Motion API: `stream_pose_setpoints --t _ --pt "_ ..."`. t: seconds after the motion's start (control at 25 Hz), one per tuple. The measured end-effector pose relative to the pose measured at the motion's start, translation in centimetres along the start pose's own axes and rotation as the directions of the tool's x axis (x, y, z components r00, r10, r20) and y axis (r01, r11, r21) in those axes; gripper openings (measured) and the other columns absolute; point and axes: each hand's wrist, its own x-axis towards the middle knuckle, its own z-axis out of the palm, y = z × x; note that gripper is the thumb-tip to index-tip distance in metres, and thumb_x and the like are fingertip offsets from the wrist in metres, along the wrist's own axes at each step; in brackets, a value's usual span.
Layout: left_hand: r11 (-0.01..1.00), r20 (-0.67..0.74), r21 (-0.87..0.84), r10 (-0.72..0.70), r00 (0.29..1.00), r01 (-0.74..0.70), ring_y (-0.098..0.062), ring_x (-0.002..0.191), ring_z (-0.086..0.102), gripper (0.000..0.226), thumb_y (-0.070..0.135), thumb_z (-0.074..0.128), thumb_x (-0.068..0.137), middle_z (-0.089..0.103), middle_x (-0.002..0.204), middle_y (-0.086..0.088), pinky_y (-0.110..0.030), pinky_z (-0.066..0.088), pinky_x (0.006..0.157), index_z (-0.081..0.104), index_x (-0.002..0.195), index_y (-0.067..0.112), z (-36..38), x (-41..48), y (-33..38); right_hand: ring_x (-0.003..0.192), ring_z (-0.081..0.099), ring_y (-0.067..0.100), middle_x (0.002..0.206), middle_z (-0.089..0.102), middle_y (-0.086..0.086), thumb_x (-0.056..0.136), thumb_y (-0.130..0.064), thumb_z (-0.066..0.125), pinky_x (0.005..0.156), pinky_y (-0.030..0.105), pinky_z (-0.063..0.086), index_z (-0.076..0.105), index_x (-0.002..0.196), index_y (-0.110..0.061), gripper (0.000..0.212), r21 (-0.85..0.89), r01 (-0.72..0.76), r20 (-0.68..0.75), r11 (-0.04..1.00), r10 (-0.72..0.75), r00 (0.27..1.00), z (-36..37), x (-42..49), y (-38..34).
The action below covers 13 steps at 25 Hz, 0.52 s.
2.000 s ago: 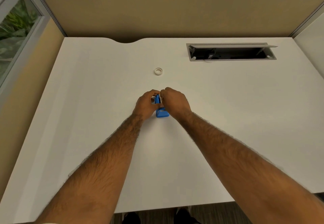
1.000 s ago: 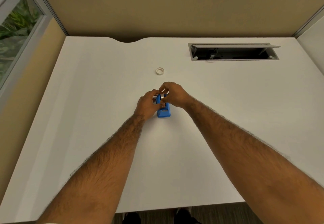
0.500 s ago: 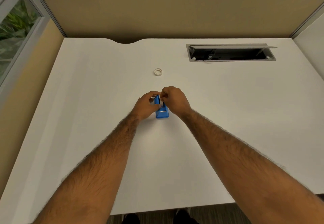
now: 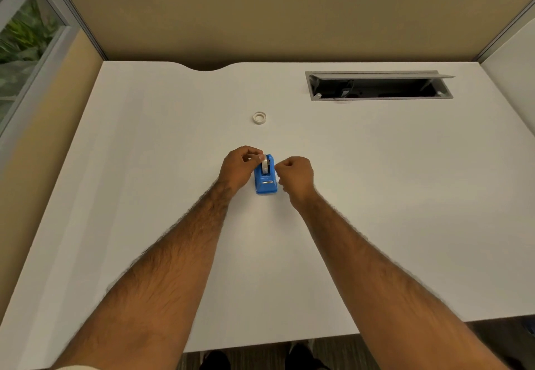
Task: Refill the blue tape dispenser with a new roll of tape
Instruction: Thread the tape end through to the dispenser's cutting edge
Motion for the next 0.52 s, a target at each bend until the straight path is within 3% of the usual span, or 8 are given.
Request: stream_pose_setpoints --t 0.08,0.2,0.28,0.44,0.52 --pt "1.0 -0.012 0.012 -0.003 1.0 0.003 -0.017 0.102 0.066 0.02 0.025 0.064 0.095 0.073 0.109 -0.001 -0.017 0.047 0.08 0.071 0.11 0.014 0.2 0.2 0.0 0.059 0.049 0.017 0.072 0.056 0.012 0.086 -0.004 0.058 0.052 0.028 0.041 0.065 0.091 0.009 0.015 0.157 -0.243 0.088 0.957 0.232 0.969 -0.5 -0.5 -0.8" --pt "0.999 -0.047 0.041 -0.005 0.999 0.007 -0.018 0.102 0.066 0.02 0.026 0.061 0.096 0.072 0.109 -0.001 -0.025 0.051 0.086 0.07 0.11 0.013 0.6 0.3 0.1 0.053 0.046 0.01 0.069 0.055 0.006 0.093 -0.004 0.051 0.04 0.016 0.039 0.067 0.104 0.001 0.02 0.239 -0.459 0.23 0.855 0.41 0.883 -1.0 -1.0 -2.2" --pt "0.998 -0.067 0.055 -0.012 0.998 0.015 -0.019 0.102 0.065 0.021 0.025 0.06 0.097 0.071 0.11 -0.002 -0.028 0.052 0.089 0.069 0.111 0.012 0.8 0.3 0.3 0.05 0.047 0.008 0.069 0.057 0.005 0.098 -0.011 0.048 0.034 0.011 0.037 0.066 0.11 -0.002 0.023 0.283 -0.533 0.277 0.797 0.465 0.841 -0.9 -0.8 -2.7" --pt "0.999 -0.066 0.044 -0.006 0.998 0.009 -0.019 0.102 0.065 0.021 0.025 0.06 0.097 0.072 0.11 -0.003 -0.025 0.05 0.085 0.069 0.11 0.012 0.8 0.1 0.3 0.032 0.046 0.006 0.065 0.06 0.004 0.1 -0.024 0.054 0.031 0.011 0.036 0.063 0.088 -0.005 0.024 0.263 -0.593 0.342 0.761 0.501 0.795 -0.5 -0.9 -3.1" --pt "0.999 -0.06 0.038 -0.003 0.998 0.005 -0.019 0.102 0.066 0.019 0.025 0.06 0.097 0.072 0.109 -0.001 -0.025 0.05 0.085 0.069 0.109 0.013 0.7 0.1 0.4 0.026 0.045 0.005 0.065 0.062 0.005 0.098 -0.022 0.059 0.03 0.012 0.036 0.064 0.088 -0.006 0.019 0.305 -0.589 0.341 0.748 0.492 0.801 -0.2 -0.9 -3.2"
